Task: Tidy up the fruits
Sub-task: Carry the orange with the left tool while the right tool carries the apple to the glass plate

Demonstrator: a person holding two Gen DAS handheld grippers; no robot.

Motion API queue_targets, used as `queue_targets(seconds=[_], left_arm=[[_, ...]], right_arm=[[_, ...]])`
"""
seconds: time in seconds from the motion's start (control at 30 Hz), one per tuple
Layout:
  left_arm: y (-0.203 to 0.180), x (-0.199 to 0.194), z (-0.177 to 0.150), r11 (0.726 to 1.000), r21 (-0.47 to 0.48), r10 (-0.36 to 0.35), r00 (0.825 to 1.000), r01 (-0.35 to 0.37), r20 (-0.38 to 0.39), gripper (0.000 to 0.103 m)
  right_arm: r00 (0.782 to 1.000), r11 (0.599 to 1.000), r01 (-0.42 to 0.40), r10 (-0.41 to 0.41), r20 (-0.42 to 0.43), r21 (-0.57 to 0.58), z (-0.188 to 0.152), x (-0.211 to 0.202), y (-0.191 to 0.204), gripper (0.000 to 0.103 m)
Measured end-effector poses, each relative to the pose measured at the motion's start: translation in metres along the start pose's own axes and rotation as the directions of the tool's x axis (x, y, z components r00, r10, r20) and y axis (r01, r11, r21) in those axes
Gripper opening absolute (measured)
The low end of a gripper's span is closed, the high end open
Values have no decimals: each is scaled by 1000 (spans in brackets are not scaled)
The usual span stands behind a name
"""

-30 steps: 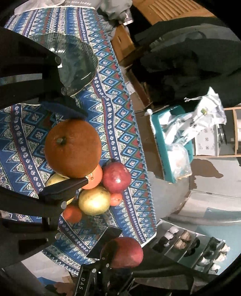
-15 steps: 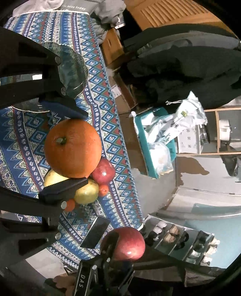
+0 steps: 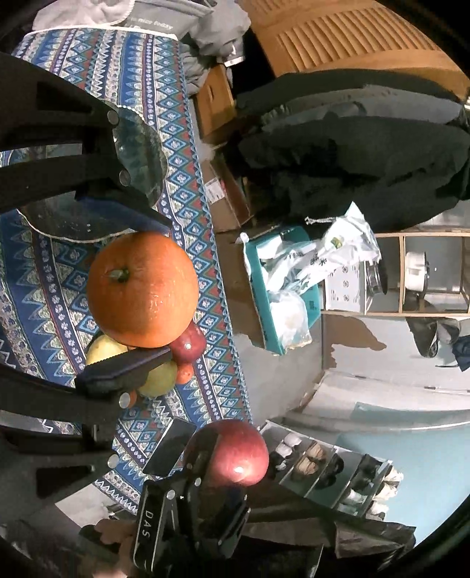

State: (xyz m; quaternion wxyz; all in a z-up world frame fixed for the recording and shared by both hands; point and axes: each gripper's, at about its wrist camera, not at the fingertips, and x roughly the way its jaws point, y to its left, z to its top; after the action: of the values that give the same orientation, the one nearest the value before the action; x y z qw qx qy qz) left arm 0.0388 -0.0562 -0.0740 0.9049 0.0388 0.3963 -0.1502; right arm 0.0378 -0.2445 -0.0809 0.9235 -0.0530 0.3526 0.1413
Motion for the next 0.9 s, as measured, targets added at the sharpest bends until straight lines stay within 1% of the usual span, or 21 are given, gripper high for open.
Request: queue_targets(seconds=[0.27, 0.5, 0.9], left_arm=[[26, -1, -13, 998, -44, 38, 999, -38, -15, 65], [55, -6, -23, 993, -90, 69, 998, -70, -15, 65], [100, -11, -44, 978, -167, 124, 992, -129, -36, 65]], right_arm=[[999, 999, -49, 48, -26, -22, 9, 17, 27, 75], [994, 993, -96, 93, -52, -65, 18, 36, 61, 75], [983, 980, -170, 160, -93, -103, 34, 65, 113, 75]])
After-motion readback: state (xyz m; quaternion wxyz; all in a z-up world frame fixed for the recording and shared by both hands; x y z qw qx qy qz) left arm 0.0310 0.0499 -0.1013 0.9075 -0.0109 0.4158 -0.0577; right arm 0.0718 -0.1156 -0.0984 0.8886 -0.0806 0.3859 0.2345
